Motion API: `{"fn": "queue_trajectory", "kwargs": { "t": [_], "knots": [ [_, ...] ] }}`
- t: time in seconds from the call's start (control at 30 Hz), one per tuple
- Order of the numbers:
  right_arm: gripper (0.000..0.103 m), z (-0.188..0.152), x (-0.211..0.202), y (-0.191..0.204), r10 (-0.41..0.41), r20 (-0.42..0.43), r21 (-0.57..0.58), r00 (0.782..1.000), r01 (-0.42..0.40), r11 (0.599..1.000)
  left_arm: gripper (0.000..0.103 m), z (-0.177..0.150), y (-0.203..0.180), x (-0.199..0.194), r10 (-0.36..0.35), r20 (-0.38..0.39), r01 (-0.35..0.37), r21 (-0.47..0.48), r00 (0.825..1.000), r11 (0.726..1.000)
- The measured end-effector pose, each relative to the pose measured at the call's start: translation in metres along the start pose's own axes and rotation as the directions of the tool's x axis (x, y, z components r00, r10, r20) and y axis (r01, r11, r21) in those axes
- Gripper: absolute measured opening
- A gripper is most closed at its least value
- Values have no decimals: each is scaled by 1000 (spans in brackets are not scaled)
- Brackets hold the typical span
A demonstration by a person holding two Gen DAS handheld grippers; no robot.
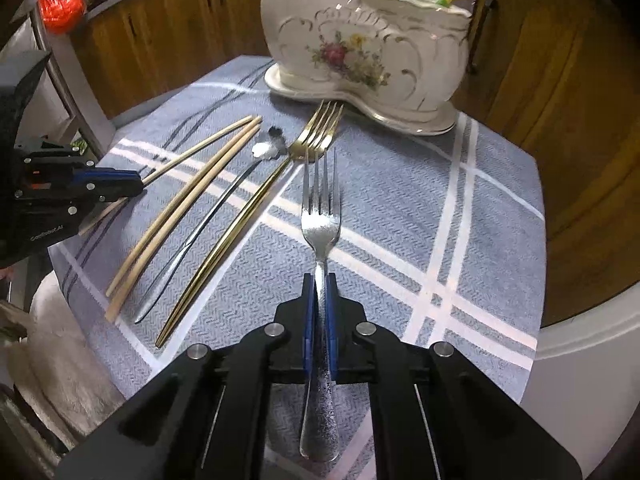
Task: Organize utensils
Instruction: 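Lift the chopstick toward the tall cup with the left tool while the right tool lifts the silver fork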
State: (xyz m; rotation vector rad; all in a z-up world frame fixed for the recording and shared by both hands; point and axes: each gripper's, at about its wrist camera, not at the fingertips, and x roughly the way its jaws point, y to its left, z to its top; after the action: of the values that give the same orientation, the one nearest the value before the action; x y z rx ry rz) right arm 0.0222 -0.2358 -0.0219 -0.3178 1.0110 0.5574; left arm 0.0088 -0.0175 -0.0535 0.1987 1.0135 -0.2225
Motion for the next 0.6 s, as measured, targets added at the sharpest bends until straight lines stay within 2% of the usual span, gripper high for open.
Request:
{"fn": "queue_trajectory", "kwargs": {
  "t": [0.17, 0.27, 0.43, 0.6],
  "knots": [
    [5, -5, -19, -12, 24, 100, 59, 995, -30, 998, 5, -1, 12, -17, -17, 74, 20, -37, 997, 999],
    [5, -3, -34, -17, 46, 191, 89, 980, -64, 994, 5, 3, 17, -33, -31, 150, 39, -55, 988, 998],
    [5, 7, -54, -17, 36, 320, 79, 947, -64, 995, 5, 16, 23, -50, -33, 240, 53, -78, 970, 996],
    [5, 19, -66, -18, 25, 412, 73, 911, -60, 996, 5, 31, 23, -66, -43, 334, 68, -65, 942, 996]
  ]
}}
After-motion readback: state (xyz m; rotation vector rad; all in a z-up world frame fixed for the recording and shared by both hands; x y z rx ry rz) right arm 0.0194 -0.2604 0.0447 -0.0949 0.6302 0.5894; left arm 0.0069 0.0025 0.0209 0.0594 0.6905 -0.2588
